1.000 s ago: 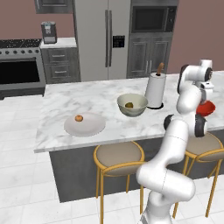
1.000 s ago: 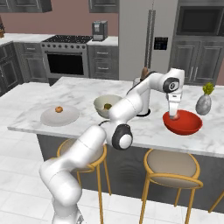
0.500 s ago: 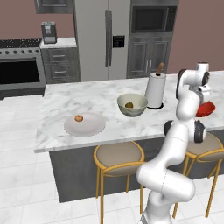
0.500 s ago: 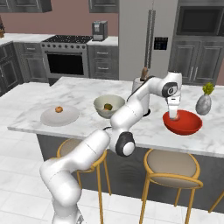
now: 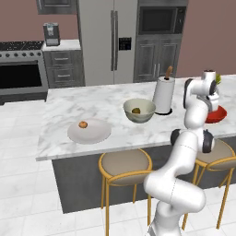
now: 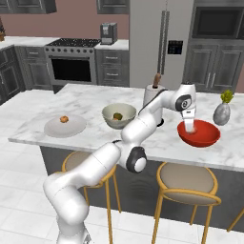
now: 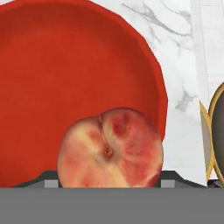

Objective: Take the fruits from the plate on the dining counter and place two fruits in each bowl.

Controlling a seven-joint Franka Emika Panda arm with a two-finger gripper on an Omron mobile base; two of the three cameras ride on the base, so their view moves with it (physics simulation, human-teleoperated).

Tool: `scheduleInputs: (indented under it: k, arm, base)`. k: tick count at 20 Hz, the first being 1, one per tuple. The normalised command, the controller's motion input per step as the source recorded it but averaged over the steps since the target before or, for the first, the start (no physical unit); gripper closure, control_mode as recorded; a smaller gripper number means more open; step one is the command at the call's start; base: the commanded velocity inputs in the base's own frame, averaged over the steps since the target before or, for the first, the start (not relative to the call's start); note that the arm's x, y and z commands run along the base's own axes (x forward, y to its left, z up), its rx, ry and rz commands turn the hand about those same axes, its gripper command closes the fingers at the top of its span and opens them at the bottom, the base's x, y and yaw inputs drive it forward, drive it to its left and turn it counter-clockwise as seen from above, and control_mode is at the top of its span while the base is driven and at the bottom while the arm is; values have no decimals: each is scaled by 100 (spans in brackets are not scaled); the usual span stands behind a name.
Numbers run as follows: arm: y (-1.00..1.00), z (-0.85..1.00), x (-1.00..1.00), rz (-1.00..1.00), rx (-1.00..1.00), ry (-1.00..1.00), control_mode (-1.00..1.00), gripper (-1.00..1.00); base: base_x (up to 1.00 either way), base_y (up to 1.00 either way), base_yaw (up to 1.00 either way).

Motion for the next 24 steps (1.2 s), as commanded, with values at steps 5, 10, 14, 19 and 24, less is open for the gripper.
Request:
scheduleInputs:
  k: [5, 10, 14, 19, 24]
  arm:
    - [-16, 0, 22, 6, 8, 12, -100, -100]
    - [-11, 0, 14, 7, 13, 16, -100, -100]
    - [-13, 0, 18, 7, 12, 14, -100, -100]
    - [-18, 9, 19, 9, 13, 16, -100, -100]
    - [-15, 33, 17, 12, 15, 13, -100, -100]
  base:
    - [0, 0, 0]
    - [0, 0, 0]
    - [0, 0, 0]
    - [0, 0, 0]
    - [0, 0, 0]
